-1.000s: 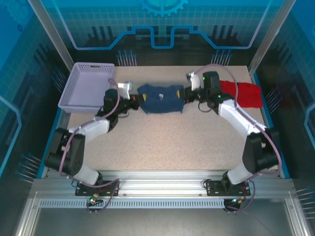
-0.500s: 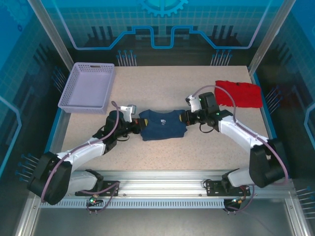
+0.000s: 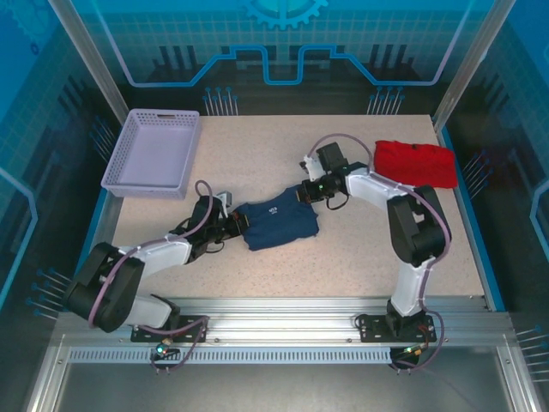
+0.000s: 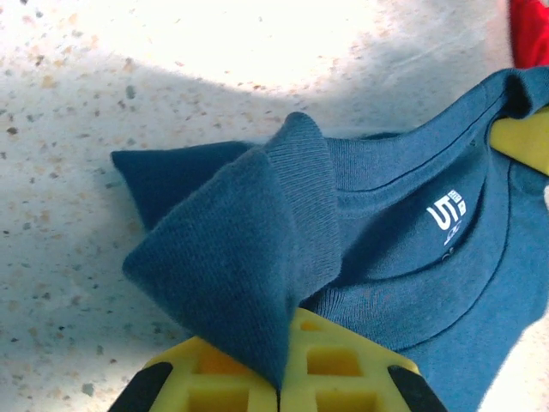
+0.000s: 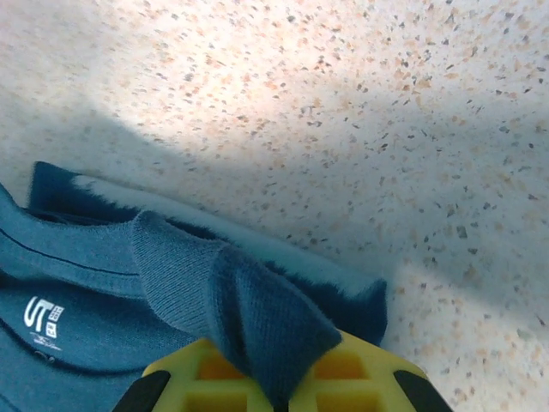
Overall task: Fold the inside-out t-shirt
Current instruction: Fold the T-shirt at the center of the table, then smooth out the T-shirt at the center of the table.
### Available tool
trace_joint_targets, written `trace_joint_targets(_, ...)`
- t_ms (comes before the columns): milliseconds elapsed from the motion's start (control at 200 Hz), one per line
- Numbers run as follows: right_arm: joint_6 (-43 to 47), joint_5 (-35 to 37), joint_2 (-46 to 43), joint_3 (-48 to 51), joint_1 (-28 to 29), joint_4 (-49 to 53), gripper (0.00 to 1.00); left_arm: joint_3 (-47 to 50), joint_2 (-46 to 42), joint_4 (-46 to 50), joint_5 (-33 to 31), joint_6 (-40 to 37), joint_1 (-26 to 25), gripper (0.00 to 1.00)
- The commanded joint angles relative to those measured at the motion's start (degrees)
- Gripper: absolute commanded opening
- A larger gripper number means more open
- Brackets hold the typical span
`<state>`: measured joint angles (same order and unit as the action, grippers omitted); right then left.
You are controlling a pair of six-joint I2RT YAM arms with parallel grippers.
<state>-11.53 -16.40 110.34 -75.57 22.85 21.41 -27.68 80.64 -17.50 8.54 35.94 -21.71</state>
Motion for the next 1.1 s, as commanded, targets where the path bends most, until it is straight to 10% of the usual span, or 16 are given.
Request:
trace_joint_targets(0,2.3,3.5,4.2,-4.5,0.3,4.0,0.04,-0.7,4.5,-2.7,-1.4,-1.5,1.0,0.05)
trace_joint_targets(310,2.6,7.8,7.8,-10.0,0.1,9.1,0.19,-3.6,15.5,-12.7,0.7,-0.8,2.6,0.22)
trace_joint_targets(675,0.9,7.9,-10.3,0.6,-1.0,10.3,0.41,-0.6,-3.0,4.5,-6.4,-5.4,2.8,0.64)
trace_joint_targets(1095,-9.5,-2.7,-5.1,10.9,2.3,-0.4,0.25,-3.5,2.2,-0.7,10.8,-5.8,-3.5,0.59)
